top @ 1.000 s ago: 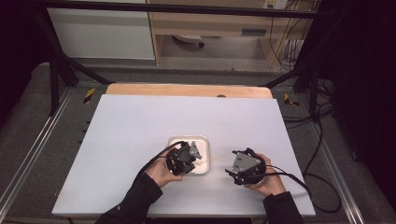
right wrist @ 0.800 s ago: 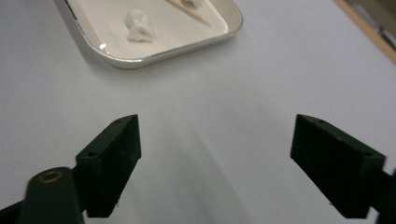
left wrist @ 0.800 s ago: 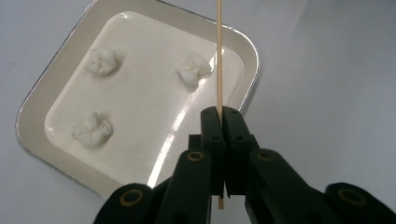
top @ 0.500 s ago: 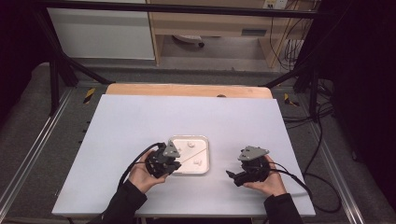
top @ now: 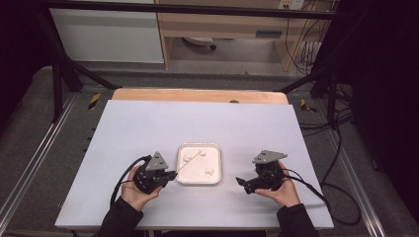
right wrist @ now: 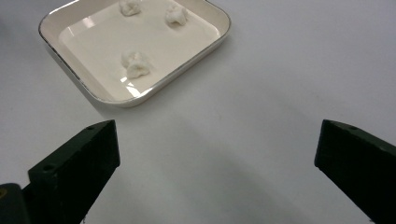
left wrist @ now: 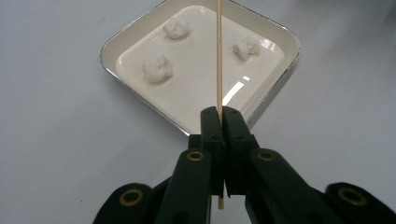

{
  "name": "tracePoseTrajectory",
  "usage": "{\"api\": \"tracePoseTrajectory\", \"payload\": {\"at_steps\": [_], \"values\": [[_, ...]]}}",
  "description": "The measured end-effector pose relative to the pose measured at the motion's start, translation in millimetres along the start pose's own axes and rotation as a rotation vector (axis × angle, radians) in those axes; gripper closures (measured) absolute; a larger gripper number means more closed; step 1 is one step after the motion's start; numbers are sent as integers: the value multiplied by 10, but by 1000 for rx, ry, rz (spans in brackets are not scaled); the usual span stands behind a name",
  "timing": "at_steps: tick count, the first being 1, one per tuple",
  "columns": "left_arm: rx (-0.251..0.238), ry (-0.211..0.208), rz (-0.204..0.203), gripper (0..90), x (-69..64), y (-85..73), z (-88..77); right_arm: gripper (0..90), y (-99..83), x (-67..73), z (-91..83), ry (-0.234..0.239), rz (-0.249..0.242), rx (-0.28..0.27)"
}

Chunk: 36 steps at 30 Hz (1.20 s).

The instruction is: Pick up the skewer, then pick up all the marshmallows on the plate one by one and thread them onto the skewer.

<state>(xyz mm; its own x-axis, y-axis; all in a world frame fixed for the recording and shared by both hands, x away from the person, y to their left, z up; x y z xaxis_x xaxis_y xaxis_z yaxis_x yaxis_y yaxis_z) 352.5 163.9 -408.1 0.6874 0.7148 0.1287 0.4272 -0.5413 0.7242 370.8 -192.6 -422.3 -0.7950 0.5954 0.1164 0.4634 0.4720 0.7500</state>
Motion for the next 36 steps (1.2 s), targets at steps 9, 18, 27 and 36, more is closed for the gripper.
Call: {"api": "tracePoseTrajectory", "payload": {"at_steps": [9, 18, 27, 36], "values": [[-38, 14, -43, 888, 59, -141, -58, 7, 189, 89, 128, 15, 15, -25], [-61, 7, -75, 888, 108, -244, -72, 8, 352, 159, 316, 32, 21, -45], [-74, 19, -87, 888, 138, -296, -75, 57, 490, 203, 549, 50, 28, -55], [-85, 21, -87, 888, 120, -300, -79, 250, 537, 256, 802, 105, 21, -46]]}}
Point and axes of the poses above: each handheld gripper's, and its own axes: z roughly forward along the jaws, y roughly out of its top, x roughly to its left, the point moved 1 cm from there along z, roughly forward along the jaws, and after that the axes turned 11 degrees about y, right-handed, at the moved point
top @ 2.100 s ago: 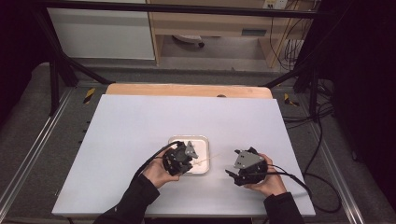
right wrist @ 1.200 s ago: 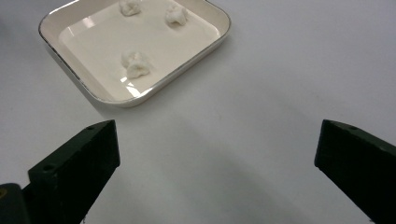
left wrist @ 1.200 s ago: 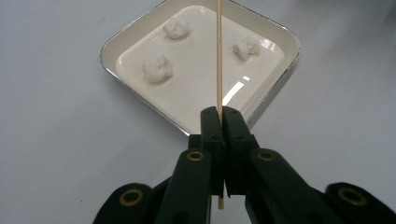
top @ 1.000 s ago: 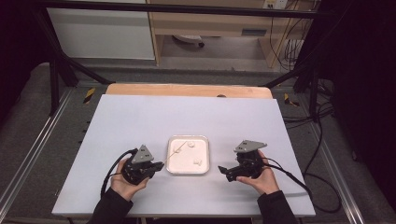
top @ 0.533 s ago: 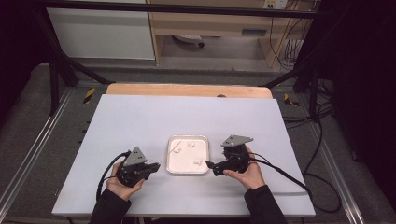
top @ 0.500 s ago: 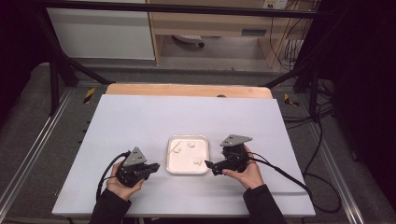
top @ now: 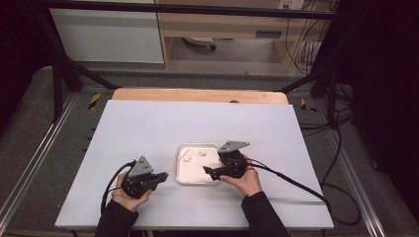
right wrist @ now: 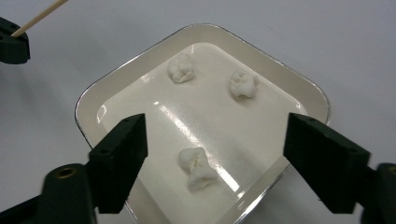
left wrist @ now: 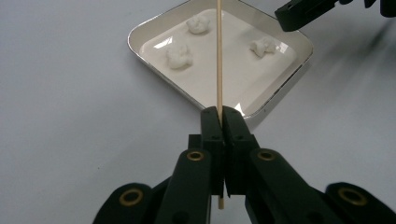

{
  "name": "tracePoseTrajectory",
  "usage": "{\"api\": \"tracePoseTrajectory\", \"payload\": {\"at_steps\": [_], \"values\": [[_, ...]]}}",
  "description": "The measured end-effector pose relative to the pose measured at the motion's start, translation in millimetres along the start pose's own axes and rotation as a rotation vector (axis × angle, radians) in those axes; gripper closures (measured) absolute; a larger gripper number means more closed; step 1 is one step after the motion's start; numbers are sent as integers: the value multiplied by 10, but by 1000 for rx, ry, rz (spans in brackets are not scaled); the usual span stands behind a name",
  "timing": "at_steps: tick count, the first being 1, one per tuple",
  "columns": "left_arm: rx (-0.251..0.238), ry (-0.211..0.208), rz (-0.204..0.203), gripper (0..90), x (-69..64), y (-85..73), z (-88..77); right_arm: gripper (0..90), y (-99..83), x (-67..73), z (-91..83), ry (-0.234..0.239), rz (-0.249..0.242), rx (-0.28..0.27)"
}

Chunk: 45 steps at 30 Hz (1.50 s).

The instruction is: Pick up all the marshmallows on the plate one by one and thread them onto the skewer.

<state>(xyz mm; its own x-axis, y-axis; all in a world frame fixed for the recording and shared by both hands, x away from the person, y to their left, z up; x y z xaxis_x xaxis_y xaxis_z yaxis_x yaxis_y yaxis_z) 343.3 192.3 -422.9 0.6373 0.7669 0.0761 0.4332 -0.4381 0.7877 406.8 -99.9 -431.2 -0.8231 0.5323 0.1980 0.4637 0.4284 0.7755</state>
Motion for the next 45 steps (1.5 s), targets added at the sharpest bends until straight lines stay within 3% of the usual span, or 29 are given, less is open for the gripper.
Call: {"api": "tracePoseTrajectory", "payload": {"at_steps": [11, 24, 35, 45], "values": [[1, -4, 3, 888, -12, -2, 9, 509, -89, 0, 124, 23, 33, 59], [0, -4, 4, 888, -25, -6, 15, 639, -164, 8, 206, 37, 28, 79], [-15, 0, 7, 889, -40, 0, 4, 749, -201, 1, 187, 32, 23, 54], [-34, -6, 1, 889, -84, 9, -2, 763, -75, 14, -130, 72, 37, -73]]}}
Point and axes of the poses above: each handheld gripper's, and its own axes: z roughly forward along the jaws, y roughly out of its top, x roughly to its left, the point moved 1 cm from there along z, roughly forward along the jaws, and after that the axes turned 11 degrees about y, right-handed, at the moved point
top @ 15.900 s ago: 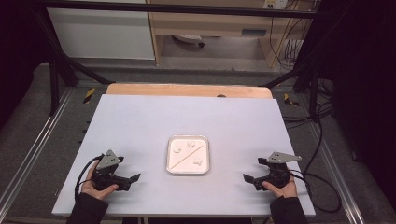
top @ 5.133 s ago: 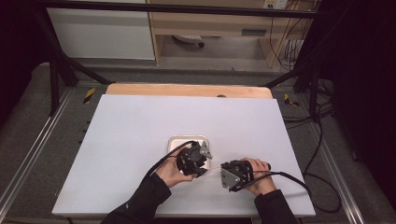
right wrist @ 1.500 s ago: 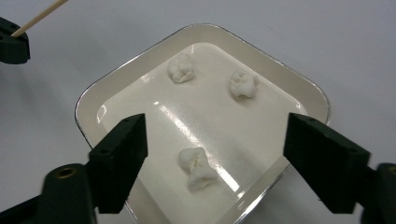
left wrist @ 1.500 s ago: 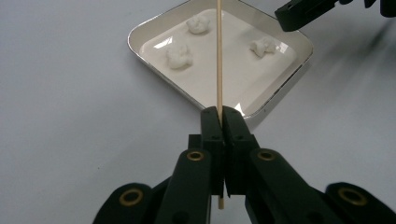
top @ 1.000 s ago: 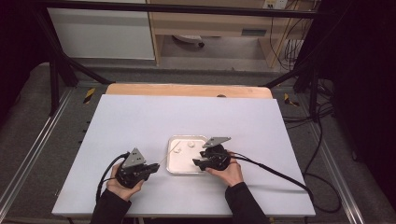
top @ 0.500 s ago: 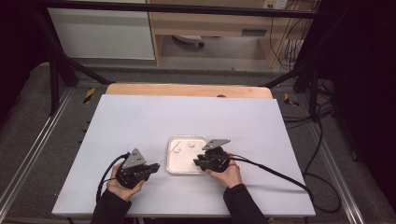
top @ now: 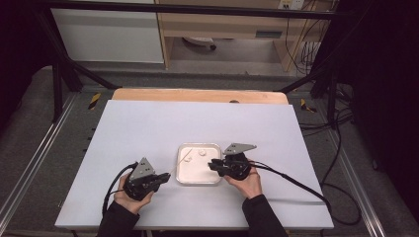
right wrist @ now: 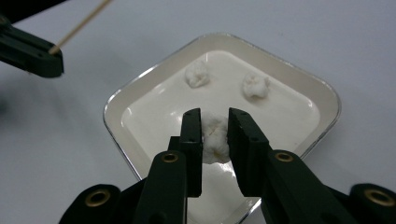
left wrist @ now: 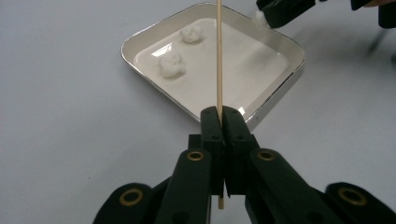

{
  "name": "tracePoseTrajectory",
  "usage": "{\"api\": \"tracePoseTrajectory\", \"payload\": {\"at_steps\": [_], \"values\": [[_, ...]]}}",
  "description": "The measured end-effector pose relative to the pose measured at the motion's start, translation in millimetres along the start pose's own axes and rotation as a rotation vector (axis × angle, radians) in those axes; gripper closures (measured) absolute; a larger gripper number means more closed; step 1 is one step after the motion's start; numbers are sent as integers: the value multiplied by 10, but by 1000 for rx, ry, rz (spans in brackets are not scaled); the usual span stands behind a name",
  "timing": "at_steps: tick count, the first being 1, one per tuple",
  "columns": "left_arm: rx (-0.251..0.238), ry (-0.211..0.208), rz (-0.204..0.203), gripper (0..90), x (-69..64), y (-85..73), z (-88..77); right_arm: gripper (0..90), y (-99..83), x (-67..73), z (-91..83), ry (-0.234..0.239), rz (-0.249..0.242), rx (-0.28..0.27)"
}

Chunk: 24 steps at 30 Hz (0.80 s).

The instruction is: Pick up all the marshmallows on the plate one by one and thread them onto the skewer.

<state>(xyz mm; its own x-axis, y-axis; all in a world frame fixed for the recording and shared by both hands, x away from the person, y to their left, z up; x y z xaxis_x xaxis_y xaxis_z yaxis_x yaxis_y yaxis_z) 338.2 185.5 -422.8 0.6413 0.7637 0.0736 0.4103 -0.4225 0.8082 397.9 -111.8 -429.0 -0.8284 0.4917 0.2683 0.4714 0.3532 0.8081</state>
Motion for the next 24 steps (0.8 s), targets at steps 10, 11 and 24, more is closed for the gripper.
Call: {"api": "tracePoseTrajectory", "payload": {"at_steps": [10, 11, 24], "values": [[-31, -11, 8, 889, -90, 29, 12, 764, 200, 67, -356, 69, 29, -155], [-36, -12, 10, 888, -100, 35, 13, 764, 216, 69, -378, 78, 33, -168], [-98, -26, 23, 888, -217, 86, 3, 767, 380, 51, -515, 157, 113, -324]]}}
Point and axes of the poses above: each handheld gripper's, and its own axes: z roughly forward along the jaws, y roughly out of its top, x roughly to its left, the point moved 1 cm from there along z, roughly forward along the jaws, and after that the axes turned 11 degrees about y, right-handed, at the moved point
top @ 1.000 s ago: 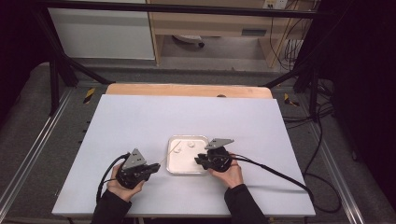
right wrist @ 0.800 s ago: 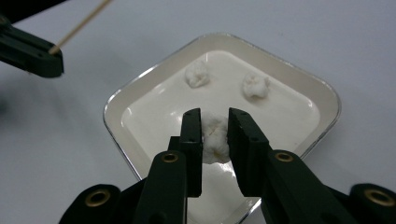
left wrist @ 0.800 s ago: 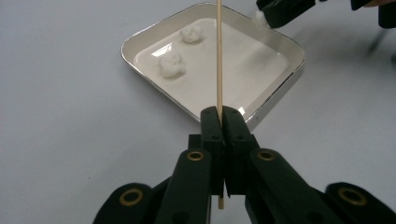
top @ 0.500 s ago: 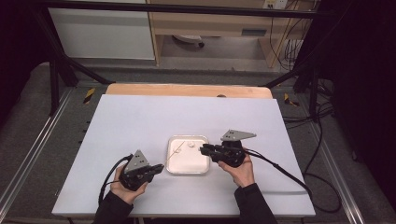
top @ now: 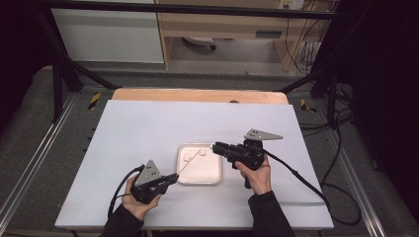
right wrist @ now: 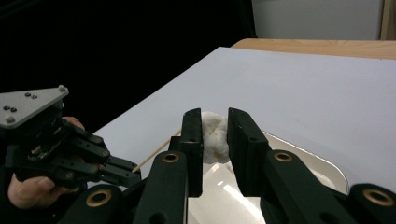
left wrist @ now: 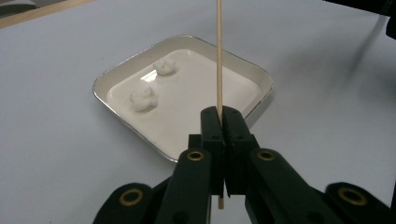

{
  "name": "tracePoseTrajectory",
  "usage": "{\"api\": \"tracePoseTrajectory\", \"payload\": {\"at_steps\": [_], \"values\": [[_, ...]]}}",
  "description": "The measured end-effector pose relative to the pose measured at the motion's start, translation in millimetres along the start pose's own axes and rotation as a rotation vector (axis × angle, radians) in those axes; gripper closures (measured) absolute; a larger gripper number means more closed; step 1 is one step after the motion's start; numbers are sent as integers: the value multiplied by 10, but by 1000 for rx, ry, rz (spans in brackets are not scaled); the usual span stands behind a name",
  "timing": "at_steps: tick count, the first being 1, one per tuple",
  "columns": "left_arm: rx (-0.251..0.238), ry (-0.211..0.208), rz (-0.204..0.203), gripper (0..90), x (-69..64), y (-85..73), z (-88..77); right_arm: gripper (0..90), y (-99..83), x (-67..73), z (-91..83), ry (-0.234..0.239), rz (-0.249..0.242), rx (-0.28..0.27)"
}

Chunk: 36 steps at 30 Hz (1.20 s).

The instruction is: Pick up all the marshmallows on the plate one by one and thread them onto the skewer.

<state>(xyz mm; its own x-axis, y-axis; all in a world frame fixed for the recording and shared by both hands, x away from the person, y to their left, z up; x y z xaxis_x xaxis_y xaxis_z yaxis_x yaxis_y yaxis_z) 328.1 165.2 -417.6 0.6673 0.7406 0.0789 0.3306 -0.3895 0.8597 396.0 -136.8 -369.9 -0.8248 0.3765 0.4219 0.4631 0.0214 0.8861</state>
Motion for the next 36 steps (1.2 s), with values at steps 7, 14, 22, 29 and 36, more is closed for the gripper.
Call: {"api": "tracePoseTrajectory", "payload": {"at_steps": [7, 14, 22, 29, 36], "values": [[-14, -8, 12, 889, -45, 10, -3, 767, 35, 3, 95, 47, 41, -22], [-19, -10, 17, 889, -57, 12, -7, 769, 42, 10, 149, 73, 62, -26], [-26, -12, 23, 889, -63, 15, -13, 771, 11, -6, 192, 91, 81, -15], [-36, -13, 26, 889, -63, 10, -20, 787, -12, 0, 218, 116, 101, -12], [-44, -18, 38, 889, -71, -1, -18, 813, -19, 8, 219, 145, 113, -3]]}}
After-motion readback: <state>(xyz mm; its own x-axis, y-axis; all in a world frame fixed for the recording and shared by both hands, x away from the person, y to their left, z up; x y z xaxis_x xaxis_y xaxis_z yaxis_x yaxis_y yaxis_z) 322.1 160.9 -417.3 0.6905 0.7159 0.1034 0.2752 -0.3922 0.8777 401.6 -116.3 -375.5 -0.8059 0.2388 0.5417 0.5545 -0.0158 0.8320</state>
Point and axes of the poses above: each handheld gripper's, and its own axes: z roughly forward along the jaws, y roughly out of its top, x roughly to its left, the point moved 1 cm from there along z, roughly forward along the jaws, and after that the axes turned 11 degrees about y, right-handed, at the moved point
